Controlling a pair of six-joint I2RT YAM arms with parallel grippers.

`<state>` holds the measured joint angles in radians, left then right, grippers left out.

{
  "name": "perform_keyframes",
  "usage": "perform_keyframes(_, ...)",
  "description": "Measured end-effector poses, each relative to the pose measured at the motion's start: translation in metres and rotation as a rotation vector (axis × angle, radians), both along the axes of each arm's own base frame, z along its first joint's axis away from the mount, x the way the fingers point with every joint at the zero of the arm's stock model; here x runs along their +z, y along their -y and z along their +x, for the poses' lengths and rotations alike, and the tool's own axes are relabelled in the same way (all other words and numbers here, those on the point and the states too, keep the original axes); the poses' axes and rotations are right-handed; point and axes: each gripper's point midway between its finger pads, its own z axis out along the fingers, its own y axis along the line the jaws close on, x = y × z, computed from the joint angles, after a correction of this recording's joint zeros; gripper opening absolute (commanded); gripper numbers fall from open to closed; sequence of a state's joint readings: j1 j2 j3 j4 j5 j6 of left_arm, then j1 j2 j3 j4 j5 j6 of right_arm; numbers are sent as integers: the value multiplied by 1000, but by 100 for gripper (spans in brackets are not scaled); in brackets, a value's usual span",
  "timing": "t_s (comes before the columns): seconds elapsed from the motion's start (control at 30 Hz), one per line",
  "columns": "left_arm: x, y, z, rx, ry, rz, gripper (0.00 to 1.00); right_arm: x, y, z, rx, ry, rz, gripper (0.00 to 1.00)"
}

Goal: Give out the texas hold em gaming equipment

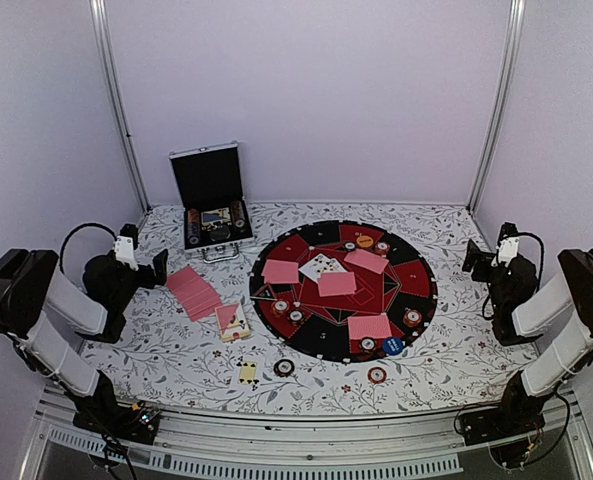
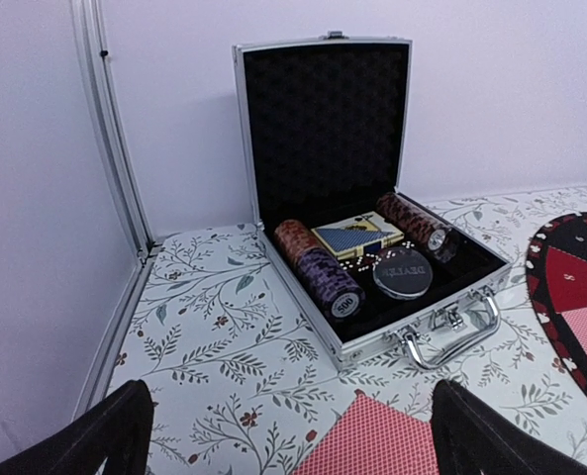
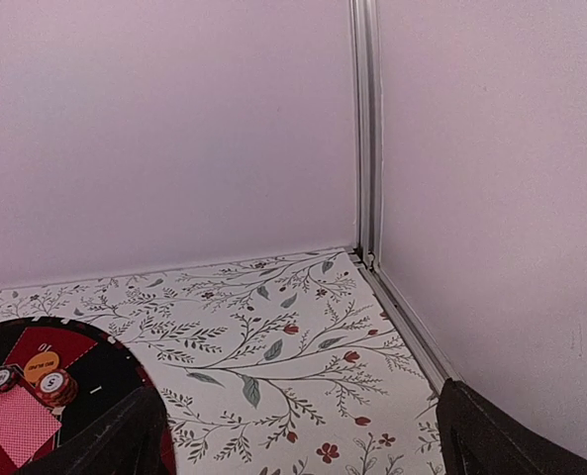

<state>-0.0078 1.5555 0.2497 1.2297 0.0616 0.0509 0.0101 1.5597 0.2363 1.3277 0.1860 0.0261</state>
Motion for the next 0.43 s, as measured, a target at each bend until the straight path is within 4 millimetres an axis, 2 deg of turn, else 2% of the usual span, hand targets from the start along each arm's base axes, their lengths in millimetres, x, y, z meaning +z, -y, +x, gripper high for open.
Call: perform_keyframes(0.43, 2, 0, 0, 0, 8, 0, 100, -3, -3, 0, 17, -11, 5, 99)
